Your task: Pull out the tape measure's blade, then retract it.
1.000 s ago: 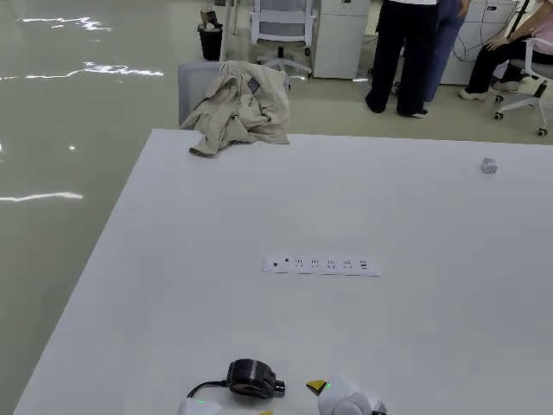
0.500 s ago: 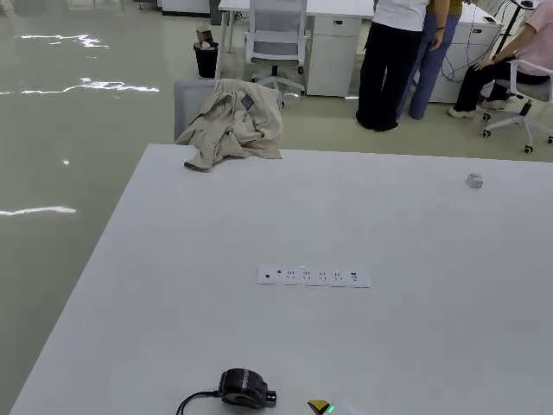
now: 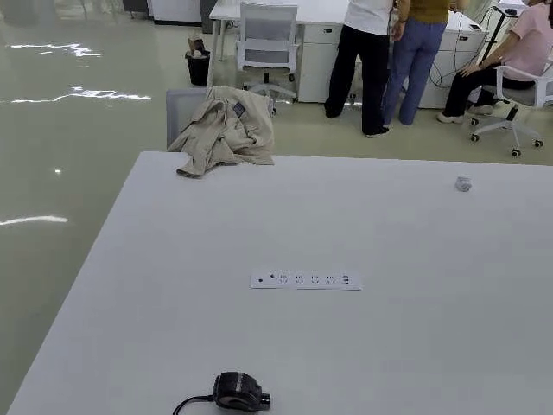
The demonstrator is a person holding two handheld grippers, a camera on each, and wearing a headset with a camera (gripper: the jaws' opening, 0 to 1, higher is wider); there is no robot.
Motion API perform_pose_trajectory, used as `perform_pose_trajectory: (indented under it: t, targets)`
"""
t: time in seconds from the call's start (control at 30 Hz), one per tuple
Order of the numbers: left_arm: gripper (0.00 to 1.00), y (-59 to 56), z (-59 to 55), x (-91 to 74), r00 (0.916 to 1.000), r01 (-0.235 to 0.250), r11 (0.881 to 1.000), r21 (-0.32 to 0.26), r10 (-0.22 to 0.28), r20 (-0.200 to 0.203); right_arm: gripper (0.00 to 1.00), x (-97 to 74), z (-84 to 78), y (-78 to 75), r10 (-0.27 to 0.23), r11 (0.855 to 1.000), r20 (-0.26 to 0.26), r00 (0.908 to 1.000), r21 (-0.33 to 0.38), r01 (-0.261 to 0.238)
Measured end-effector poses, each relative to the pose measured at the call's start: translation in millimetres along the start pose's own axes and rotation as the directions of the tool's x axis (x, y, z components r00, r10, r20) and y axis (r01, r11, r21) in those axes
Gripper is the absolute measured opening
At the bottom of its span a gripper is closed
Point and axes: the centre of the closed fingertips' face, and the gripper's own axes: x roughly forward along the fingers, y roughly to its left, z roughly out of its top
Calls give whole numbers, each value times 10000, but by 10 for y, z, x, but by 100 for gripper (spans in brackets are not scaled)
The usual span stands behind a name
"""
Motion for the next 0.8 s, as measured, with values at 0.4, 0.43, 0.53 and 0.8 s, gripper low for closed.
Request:
perform_pose_trajectory:
  t: [0.4,0.43,0.53,0.8]
  targets:
    - [93,0,-38,-91,9998,179,9998,77,-179,-95,79,-189,139,76,-245,9995,277,9993,195,240]
    - [95,3,-44,-92,9997,211,9998,52,-211,-85,80,-207,149,67,-329,9991,248,9992,292,322]
    - [98,-15,-34,-133,9996,262,9995,157,-259,-135,81,-248,165,56,-412,9987,226,9989,306,405]
    - [100,30,-6,-249,9995,299,9995,109,-298,-94,85,-357,145,72,-503,9980,41,9987,377,501]
